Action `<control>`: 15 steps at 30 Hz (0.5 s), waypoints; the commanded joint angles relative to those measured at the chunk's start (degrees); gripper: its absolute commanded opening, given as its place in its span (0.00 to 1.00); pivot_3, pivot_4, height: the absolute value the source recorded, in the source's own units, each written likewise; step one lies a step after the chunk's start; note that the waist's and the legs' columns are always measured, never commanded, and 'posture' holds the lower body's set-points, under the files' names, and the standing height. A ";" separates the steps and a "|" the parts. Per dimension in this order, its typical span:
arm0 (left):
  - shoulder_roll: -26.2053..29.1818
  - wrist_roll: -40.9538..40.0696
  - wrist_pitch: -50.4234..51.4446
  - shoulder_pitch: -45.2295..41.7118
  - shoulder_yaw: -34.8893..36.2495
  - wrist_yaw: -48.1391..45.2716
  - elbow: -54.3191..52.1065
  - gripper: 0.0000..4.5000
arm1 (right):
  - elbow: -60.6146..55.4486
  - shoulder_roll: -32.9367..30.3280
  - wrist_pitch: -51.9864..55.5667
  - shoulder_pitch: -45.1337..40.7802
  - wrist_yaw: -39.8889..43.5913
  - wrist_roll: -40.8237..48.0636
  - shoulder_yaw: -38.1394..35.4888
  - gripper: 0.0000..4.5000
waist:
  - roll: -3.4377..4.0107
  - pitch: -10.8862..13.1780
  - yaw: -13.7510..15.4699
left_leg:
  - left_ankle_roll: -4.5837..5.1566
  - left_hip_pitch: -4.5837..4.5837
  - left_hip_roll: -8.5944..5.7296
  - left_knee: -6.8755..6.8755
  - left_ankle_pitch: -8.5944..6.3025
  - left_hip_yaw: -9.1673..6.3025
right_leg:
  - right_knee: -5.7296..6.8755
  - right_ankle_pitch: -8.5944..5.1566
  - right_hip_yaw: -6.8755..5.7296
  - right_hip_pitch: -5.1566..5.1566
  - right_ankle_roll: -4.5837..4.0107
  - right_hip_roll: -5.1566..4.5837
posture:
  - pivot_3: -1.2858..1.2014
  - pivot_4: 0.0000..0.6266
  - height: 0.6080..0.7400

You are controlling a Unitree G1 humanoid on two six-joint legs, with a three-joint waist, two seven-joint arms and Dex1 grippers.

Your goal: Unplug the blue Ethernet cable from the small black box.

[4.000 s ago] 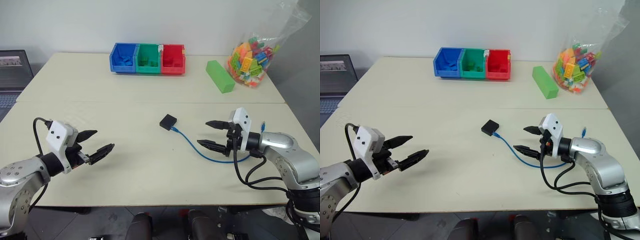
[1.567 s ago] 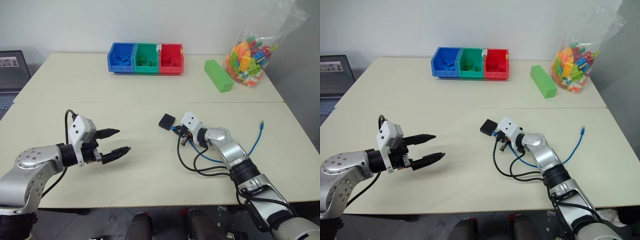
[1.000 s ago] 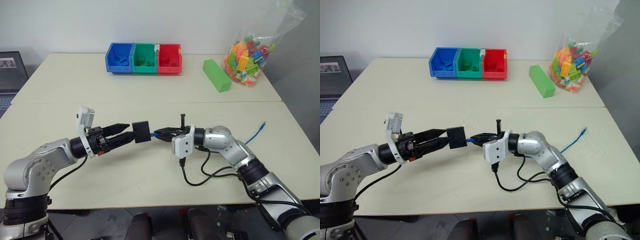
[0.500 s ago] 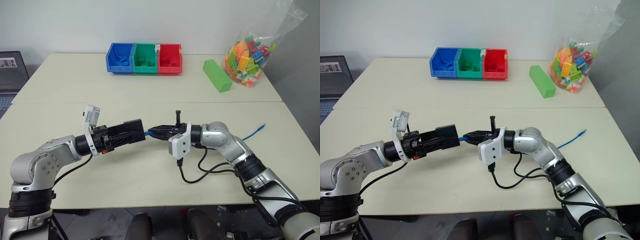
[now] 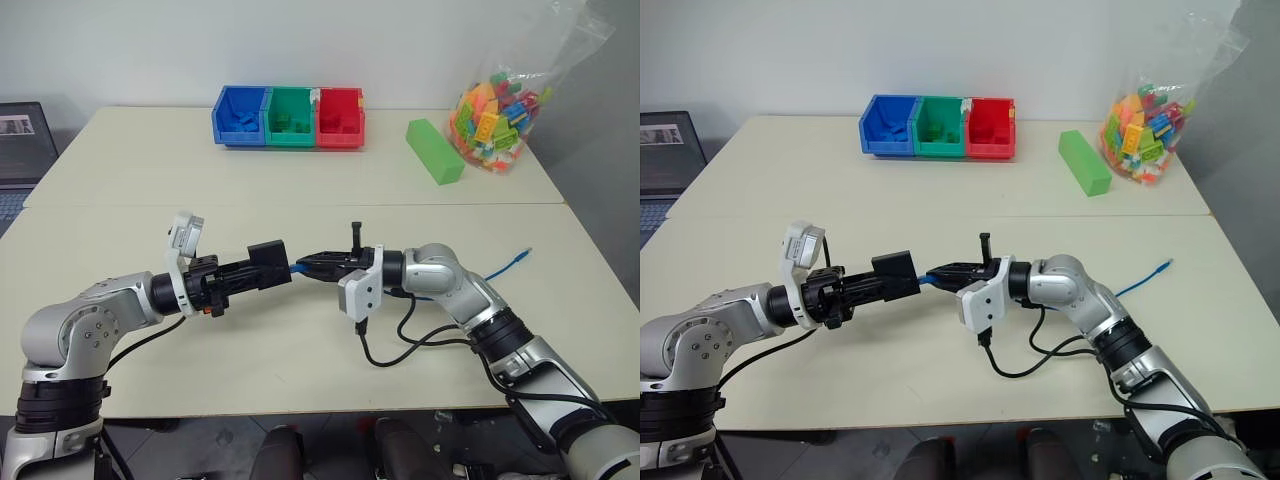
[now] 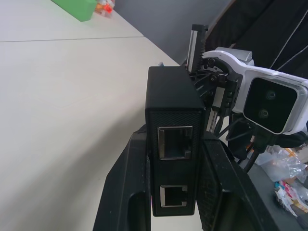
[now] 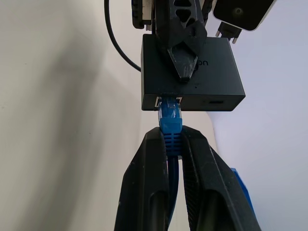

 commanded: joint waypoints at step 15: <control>4.29 3.64 -4.43 -0.80 -3.80 -7.22 -1.98 0.17 | -21.53 -5.25 39.08 5.19 15.47 33.99 -4.92 0.47 | 0.01 0.01 0.28 | 0.00 -0.01 0.01 0.00 0.00 -0.13 | 0.01 -0.01 0.00 0.03 -0.02 -0.02 | 0.52 0.24 1.00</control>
